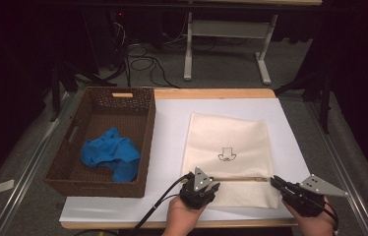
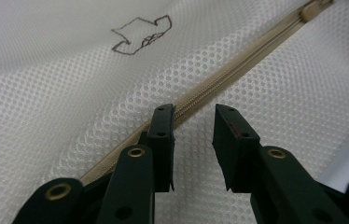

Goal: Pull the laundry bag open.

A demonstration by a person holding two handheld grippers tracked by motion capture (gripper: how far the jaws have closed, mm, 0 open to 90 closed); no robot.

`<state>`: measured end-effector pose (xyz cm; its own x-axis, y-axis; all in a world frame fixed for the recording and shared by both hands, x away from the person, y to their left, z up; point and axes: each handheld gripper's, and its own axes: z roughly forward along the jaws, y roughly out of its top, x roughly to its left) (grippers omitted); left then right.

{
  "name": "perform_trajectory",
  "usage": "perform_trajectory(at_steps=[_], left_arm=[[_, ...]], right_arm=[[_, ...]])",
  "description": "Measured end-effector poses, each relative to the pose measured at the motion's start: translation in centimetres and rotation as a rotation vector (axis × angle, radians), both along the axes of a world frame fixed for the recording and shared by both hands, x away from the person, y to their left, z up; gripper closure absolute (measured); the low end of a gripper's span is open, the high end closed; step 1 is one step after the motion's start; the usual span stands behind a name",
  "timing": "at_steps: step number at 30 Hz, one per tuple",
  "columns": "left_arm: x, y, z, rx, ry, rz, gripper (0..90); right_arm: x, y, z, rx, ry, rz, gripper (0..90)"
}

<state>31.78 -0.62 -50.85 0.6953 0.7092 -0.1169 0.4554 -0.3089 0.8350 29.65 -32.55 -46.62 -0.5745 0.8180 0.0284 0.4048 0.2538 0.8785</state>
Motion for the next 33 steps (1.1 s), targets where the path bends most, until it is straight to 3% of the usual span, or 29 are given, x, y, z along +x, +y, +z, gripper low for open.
perform_trajectory(at_steps=[9, 12, 18, 23, 33], left_arm=[[2.2, -1.0, -0.4, 0.036, 0.029, 0.018, 68.5], [2.0, -1.0, 0.0, 0.008, 0.032, 0.023, 66.5], [0.8, -1.7, 1.6, -0.074, -0.017, -0.010, 61.1], [0.7, -3.6, 2.1, -0.088, -0.034, -0.056, 60.2], [0.4, -6.4, 2.0, -0.123, -0.014, -0.114, 60.8]], right_arm=[[-0.4, 0.0, 0.5, 0.026, -0.022, 0.009, 84.6], [-0.6, 0.0, 0.7, 0.036, -0.035, 0.005, 84.6], [-0.5, -0.1, 0.9, 0.043, -0.042, 0.009, 84.6], [-0.7, 0.1, 0.9, 0.044, -0.043, 0.014, 84.7], [-0.7, 0.3, 1.1, 0.055, -0.050, 0.031, 84.7]])
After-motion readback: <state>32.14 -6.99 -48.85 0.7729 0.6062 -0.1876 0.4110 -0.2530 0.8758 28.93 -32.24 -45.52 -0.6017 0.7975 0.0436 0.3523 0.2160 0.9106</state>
